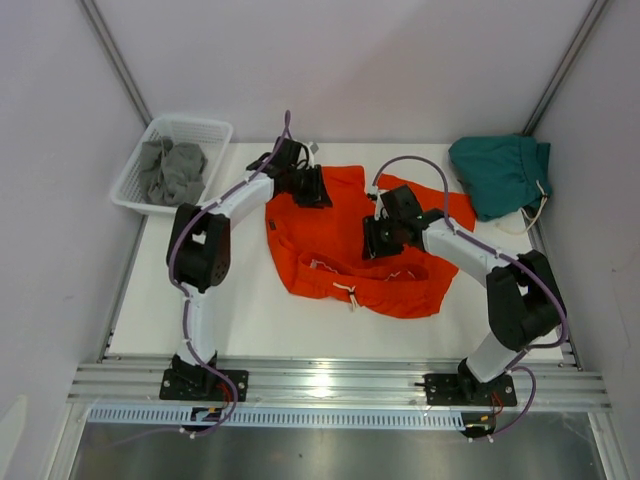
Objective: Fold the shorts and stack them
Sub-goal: Flatten the shorts out
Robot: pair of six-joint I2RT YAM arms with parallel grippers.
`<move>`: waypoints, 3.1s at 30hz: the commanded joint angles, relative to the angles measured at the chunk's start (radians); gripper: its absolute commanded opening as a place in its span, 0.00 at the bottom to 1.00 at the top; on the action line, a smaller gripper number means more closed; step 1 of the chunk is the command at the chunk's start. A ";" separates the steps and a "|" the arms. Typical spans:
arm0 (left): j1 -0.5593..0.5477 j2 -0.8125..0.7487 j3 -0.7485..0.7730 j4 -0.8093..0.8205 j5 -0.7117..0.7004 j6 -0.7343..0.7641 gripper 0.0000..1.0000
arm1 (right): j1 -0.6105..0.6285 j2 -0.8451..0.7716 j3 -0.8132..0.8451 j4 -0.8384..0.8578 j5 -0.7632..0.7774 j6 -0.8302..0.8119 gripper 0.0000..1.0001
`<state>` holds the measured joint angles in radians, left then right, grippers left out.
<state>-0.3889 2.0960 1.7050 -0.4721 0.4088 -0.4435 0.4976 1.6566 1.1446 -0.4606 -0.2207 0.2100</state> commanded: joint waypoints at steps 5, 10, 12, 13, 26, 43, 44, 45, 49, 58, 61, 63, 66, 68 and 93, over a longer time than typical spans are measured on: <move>-0.015 0.096 0.061 -0.019 0.065 -0.040 0.37 | 0.065 -0.064 -0.052 -0.013 0.070 0.029 0.42; -0.016 0.127 0.050 -0.010 0.079 -0.061 0.37 | 0.098 -0.018 -0.072 0.003 0.096 0.055 0.42; -0.016 0.127 0.032 0.003 0.081 -0.070 0.37 | 0.104 -0.012 -0.077 0.011 0.093 0.061 0.42; -0.016 0.128 0.028 0.004 0.082 -0.070 0.37 | 0.113 -0.011 -0.077 0.011 0.090 0.063 0.41; -0.008 0.160 0.045 -0.007 0.101 -0.098 0.38 | 0.386 -0.254 -0.179 -0.180 0.126 0.220 0.38; -0.008 0.170 0.062 -0.016 0.090 -0.095 0.38 | 0.814 -0.528 -0.171 -0.383 0.346 0.582 0.50; -0.008 0.170 0.062 -0.016 0.091 -0.096 0.38 | 0.782 -0.523 -0.171 -0.371 0.342 0.548 0.54; -0.008 0.170 0.062 -0.016 0.093 -0.096 0.38 | 0.738 -0.511 -0.166 -0.345 0.337 0.510 0.59; -0.007 0.174 0.074 -0.022 0.099 -0.089 0.38 | 0.739 -0.414 -0.134 -0.297 0.391 0.269 0.87; -0.001 0.197 0.114 -0.046 0.114 -0.077 0.38 | 0.838 -0.304 -0.123 -0.202 0.530 -0.125 0.93; 0.001 0.210 0.136 -0.063 0.113 -0.066 0.38 | 0.845 -0.287 -0.103 -0.178 0.555 -0.240 0.93; 0.002 0.222 0.169 -0.080 0.114 -0.063 0.38 | 0.835 -0.278 -0.103 -0.142 0.535 -0.315 0.93; 0.005 0.228 0.176 -0.091 0.117 -0.063 0.38 | 0.811 -0.236 -0.095 -0.151 0.518 -0.354 0.93; 0.007 0.229 0.176 -0.091 0.122 -0.058 0.38 | 0.793 -0.210 -0.092 -0.155 0.488 -0.365 0.93; 0.018 0.233 0.173 -0.077 0.131 -0.069 0.37 | 1.260 -0.059 -0.097 -0.285 0.868 0.086 0.01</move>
<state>-0.3782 2.3238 1.8366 -0.5449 0.5282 -0.5140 1.6878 1.5391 1.0168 -0.6933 0.5171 0.1520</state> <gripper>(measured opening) 0.375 0.020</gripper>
